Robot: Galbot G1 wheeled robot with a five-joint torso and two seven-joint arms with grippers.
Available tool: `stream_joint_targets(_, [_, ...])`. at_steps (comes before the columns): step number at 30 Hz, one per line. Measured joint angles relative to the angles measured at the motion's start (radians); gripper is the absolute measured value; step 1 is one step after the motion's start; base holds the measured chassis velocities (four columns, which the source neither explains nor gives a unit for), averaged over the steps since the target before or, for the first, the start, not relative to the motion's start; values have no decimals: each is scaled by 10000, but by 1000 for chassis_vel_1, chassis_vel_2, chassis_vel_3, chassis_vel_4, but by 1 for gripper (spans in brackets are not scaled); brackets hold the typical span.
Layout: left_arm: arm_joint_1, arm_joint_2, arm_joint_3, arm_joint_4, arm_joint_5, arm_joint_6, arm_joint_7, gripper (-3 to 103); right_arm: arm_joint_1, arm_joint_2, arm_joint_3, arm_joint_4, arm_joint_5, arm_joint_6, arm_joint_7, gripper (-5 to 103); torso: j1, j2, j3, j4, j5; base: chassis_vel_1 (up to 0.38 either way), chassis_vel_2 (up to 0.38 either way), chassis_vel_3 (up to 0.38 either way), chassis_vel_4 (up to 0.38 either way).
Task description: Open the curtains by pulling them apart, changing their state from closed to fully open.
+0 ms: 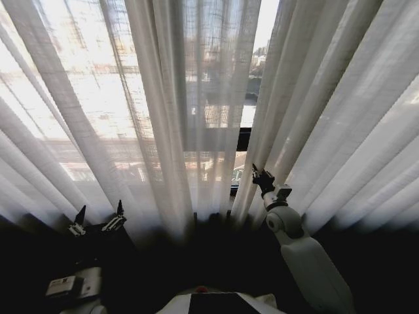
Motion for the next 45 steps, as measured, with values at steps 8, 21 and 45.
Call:
stream_joint_targets(8, [-504, 122, 54, -76, 129, 352, -7, 100, -415, 146, 361, 145, -287, 191, -83, 0, 0, 0, 0, -2, 0, 0, 0, 0, 0])
stream_joint_targets(21, [-695, 144, 43, -123, 199, 697, -18, 100, -590, -100, 432, 276, -214, 136, -116, 0, 0, 1, -1, -1, 0, 0, 0, 0, 0])
stream_joint_targets(45, [-737, 463, 197, 500, 382, 172, 22, 100, -783, 4, 1046, 178, -279, -130, -273, 0, 0, 0, 0, -1, -1, -90, -84, 93, 81])
